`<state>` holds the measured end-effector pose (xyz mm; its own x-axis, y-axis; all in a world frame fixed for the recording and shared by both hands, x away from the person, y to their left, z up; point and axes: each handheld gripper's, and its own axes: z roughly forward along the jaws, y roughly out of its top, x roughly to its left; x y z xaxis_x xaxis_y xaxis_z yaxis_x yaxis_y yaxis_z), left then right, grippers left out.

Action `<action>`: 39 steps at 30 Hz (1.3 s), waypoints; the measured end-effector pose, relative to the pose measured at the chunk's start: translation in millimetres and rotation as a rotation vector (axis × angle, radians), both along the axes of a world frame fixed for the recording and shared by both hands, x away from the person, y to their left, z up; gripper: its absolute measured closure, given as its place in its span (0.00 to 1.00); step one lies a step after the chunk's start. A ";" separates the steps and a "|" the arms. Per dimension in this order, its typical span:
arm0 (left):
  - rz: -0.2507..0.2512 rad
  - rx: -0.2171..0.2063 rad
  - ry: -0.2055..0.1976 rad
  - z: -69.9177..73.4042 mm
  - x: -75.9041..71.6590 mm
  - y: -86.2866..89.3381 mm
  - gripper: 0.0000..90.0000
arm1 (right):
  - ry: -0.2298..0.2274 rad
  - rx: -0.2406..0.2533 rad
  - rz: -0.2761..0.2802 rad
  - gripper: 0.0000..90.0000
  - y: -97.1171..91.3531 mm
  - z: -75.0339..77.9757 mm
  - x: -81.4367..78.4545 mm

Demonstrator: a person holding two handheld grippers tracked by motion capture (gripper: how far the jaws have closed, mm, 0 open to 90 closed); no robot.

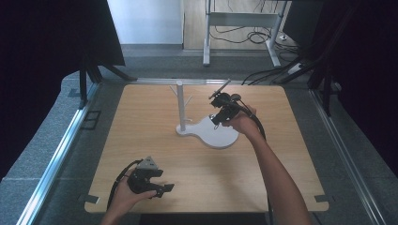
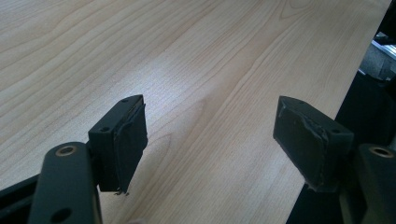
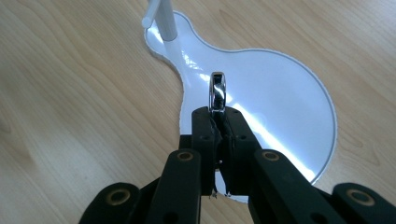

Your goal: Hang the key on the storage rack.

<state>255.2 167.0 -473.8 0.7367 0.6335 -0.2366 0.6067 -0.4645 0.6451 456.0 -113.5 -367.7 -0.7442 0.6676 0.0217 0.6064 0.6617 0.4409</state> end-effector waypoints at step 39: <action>0.004 -0.023 0.005 1.3 0.1 4.0 0.29 | 0.000 -0.002 -0.005 0.94 44.0 9.8 46.0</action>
